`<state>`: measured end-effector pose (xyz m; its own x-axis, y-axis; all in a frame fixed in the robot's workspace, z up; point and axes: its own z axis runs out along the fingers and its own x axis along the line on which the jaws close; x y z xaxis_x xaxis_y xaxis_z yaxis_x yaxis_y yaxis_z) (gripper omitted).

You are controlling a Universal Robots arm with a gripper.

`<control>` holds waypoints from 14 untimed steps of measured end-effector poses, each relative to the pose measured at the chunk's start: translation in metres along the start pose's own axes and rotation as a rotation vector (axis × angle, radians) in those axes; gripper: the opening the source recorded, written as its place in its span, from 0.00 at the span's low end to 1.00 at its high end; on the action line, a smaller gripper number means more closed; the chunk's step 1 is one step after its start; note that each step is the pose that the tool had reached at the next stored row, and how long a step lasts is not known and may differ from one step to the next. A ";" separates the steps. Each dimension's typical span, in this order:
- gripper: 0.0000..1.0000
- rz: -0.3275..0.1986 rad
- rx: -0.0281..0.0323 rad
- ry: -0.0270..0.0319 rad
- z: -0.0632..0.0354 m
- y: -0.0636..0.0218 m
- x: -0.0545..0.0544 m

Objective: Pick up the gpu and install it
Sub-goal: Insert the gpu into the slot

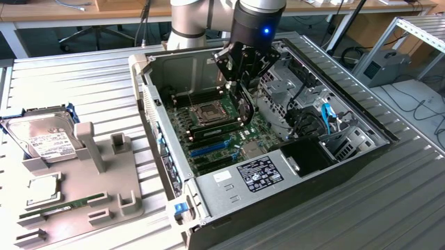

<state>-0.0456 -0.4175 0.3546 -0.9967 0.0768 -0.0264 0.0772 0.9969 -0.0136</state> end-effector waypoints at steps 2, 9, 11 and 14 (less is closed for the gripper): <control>0.26 -0.007 -0.0002 -0.0001 0.0000 0.0000 0.000; 0.26 -0.052 -0.0014 -0.0007 0.0000 0.0000 0.000; 0.26 -0.061 -0.0016 -0.0008 0.0000 0.0000 0.000; 0.26 -0.073 -0.0019 -0.0010 0.0000 0.0000 0.000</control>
<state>-0.0456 -0.4175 0.3546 -0.9996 0.0043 -0.0264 0.0047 0.9999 -0.0136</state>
